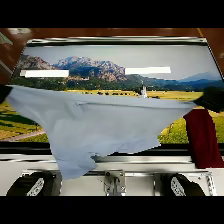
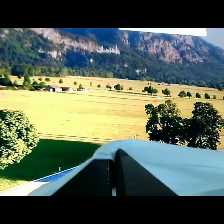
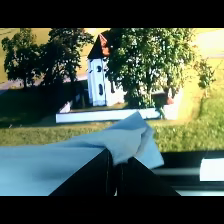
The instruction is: Fold the shirts.
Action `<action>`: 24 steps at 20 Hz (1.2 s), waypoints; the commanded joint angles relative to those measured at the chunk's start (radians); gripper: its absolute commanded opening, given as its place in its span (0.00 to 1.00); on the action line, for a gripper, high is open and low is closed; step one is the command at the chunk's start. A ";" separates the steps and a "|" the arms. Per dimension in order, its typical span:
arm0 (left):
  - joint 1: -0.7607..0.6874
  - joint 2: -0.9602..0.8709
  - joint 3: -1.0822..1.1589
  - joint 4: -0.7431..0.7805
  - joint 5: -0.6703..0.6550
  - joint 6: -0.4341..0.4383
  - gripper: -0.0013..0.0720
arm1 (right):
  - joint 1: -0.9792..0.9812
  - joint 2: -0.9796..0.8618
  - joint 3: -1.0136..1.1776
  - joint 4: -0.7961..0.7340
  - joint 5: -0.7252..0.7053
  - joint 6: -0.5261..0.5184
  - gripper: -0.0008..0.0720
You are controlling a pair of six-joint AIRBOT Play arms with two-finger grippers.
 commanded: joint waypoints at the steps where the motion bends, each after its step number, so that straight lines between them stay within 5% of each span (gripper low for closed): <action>1: 0.000 -0.180 -0.090 -0.097 0.223 0.077 0.06 | 0.147 -0.177 -0.105 0.019 -0.388 -0.047 0.10; 6: 0.000 -0.428 -0.089 -0.116 0.570 0.099 0.06 | 0.353 -0.435 -0.105 0.019 -1.063 -0.050 0.11; 9: 0.000 -0.534 -0.089 -0.116 0.679 0.096 0.06 | 0.417 -0.539 -0.105 0.020 -1.302 -0.049 0.10; 16: 0.000 -0.762 -0.089 -0.117 0.642 0.031 0.06 | 0.432 -0.711 -0.105 0.021 -1.329 -0.030 0.10; 24: 0.002 -0.848 -0.060 0.040 0.334 0.022 0.06 | 0.427 -0.739 -0.105 0.019 -1.151 0.031 0.10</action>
